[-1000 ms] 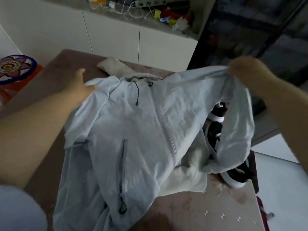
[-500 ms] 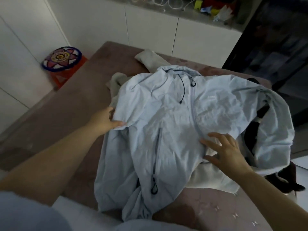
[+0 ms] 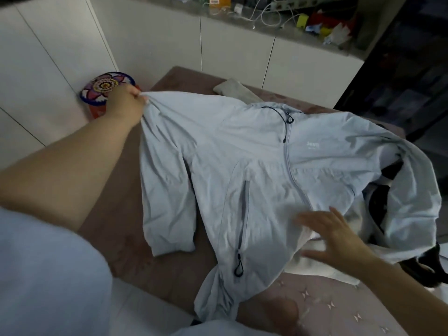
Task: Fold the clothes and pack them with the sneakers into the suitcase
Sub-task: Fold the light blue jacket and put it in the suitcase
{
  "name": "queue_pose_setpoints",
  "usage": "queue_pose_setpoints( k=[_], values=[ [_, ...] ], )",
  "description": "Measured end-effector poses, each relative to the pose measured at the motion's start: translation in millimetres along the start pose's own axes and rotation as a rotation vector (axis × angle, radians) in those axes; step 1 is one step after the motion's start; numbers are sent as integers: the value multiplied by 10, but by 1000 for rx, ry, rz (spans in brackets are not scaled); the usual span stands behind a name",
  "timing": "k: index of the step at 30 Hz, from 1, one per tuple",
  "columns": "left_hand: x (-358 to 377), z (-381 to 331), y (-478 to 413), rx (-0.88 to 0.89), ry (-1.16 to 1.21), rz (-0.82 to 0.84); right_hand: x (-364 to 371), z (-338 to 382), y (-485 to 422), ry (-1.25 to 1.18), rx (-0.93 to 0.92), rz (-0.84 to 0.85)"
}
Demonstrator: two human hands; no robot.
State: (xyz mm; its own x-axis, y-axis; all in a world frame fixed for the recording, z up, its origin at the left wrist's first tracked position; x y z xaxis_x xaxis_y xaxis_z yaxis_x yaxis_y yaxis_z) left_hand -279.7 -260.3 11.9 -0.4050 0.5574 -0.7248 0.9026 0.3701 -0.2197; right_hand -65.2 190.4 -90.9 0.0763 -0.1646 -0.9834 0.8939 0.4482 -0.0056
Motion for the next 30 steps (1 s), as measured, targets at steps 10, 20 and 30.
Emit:
queue_pose_setpoints(
  k=[10,20,30],
  values=[
    [805,-499,1456,347,-7,691,75,421,-387,89,-90,-95],
    [1016,-1366,2406,401,50,751,-1119,386,-1350,86,142,-144],
    [1124,-1689,2290,328,-115,543,-999,333,-1576,-12,217,81]
  ],
)
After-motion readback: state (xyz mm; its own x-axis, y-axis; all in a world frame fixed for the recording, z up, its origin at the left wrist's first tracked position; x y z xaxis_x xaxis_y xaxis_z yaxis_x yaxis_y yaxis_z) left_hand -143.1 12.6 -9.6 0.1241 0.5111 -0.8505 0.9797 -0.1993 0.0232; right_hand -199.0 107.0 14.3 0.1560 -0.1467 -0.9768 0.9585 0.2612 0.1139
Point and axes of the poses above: each hand's wrist, its own y-axis away from the middle knuckle, its own x-axis out of the palm, z = x × y, the point moved 10 cm from there along -y, towards the middle knuckle, and after that the axes turned 2 degrees about y, right-handed, at the moved point
